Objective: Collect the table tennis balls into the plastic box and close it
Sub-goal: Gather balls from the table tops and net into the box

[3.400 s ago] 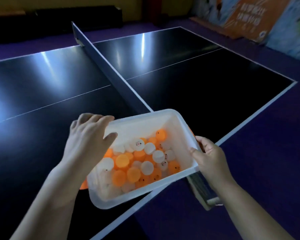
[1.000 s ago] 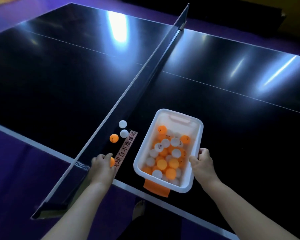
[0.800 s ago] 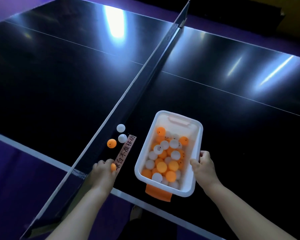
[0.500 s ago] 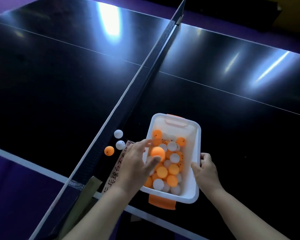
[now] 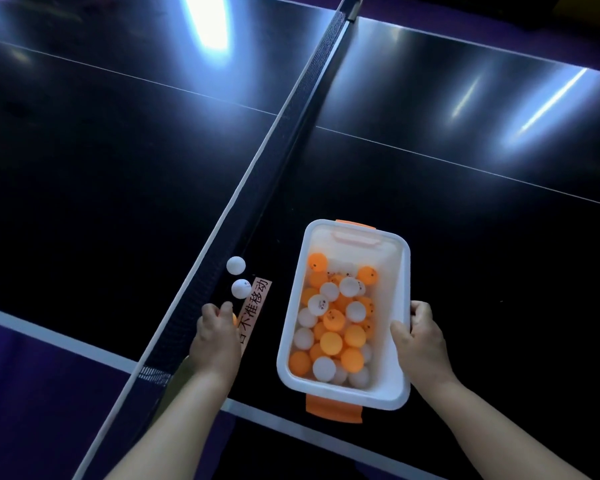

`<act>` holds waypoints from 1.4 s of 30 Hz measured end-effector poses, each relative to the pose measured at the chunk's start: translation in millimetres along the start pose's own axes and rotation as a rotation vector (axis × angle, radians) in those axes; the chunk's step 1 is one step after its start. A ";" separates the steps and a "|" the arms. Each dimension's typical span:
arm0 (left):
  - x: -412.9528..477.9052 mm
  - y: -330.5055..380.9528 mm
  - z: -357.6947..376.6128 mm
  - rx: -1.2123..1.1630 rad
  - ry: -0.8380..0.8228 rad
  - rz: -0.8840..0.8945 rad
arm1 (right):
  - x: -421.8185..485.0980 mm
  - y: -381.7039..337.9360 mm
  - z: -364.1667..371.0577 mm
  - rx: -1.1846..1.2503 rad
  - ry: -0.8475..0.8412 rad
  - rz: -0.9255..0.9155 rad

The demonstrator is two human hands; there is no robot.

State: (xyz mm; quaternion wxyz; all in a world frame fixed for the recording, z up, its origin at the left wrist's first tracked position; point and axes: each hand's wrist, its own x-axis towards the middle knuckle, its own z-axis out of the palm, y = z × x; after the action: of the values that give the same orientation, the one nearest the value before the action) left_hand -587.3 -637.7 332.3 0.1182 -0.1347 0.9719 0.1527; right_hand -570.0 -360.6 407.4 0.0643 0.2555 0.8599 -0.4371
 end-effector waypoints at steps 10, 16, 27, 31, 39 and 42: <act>-28.2 71.5 -64.1 -0.840 -0.042 0.424 | -0.5 0.7 1.6 0.034 0.012 0.030; 5.1 61.3 -43.0 -0.612 0.135 0.181 | -0.7 1.3 0.3 0.022 0.009 0.015; 32.9 32.7 -1.6 -0.167 0.073 0.091 | 0.4 3.7 0.6 0.027 0.016 0.025; 40.9 29.0 -5.1 -0.004 0.074 0.115 | 0.5 2.7 1.6 0.031 0.019 0.019; 62.7 49.5 -23.9 0.188 0.071 0.161 | 0.8 2.4 0.8 0.040 0.016 0.005; 77.4 45.9 -20.4 0.232 0.049 0.130 | 0.4 3.1 2.1 0.040 0.016 0.002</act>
State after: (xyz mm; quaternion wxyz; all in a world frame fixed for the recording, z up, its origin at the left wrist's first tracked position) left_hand -677.3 -619.9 342.3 0.0988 -0.0605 0.9923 0.0430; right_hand -569.0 -360.6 403.8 0.0529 0.2613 0.8513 -0.4520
